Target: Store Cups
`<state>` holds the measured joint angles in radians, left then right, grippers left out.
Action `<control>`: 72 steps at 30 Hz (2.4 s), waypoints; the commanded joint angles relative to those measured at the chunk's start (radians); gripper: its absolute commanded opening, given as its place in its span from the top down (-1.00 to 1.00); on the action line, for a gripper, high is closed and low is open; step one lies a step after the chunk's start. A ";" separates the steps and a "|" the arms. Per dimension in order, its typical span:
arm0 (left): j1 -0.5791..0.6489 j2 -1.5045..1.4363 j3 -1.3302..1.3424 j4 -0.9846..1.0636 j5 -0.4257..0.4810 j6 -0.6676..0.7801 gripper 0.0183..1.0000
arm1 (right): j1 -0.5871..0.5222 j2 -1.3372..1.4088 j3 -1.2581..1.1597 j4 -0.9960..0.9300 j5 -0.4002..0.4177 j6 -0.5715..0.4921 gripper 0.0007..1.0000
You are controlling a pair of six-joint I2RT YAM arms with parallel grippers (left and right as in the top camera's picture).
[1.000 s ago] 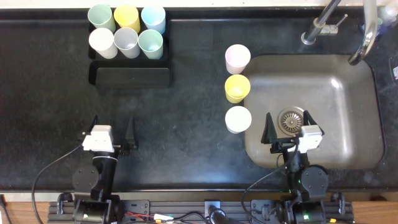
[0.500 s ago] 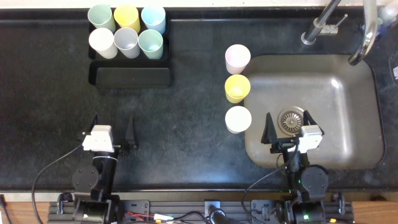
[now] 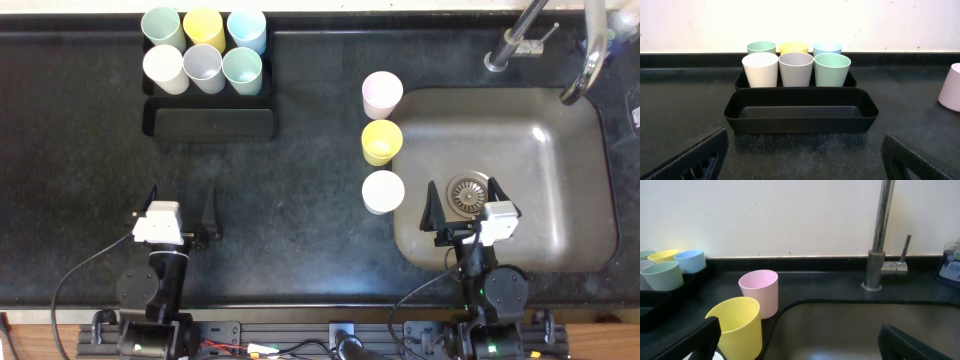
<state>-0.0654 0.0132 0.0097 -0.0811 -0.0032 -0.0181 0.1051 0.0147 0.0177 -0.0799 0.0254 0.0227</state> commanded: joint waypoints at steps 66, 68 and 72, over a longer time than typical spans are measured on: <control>-0.632 2.042 1.974 -0.872 -0.148 -0.505 -1.00 | -0.003 -0.011 -0.013 0.003 -0.007 0.004 -0.99; -0.631 2.082 2.028 -0.879 -0.149 -0.511 -1.00 | -0.003 -0.011 -0.013 0.003 -0.007 0.004 -0.99; -0.621 2.165 2.153 -0.893 -0.149 -0.523 -1.00 | -0.003 -0.011 -0.013 0.003 -0.007 0.004 -0.99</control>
<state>-0.7059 2.1418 2.0590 -0.9653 -0.0952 -0.5026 0.1055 0.0128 0.0177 -0.0822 0.0257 0.0231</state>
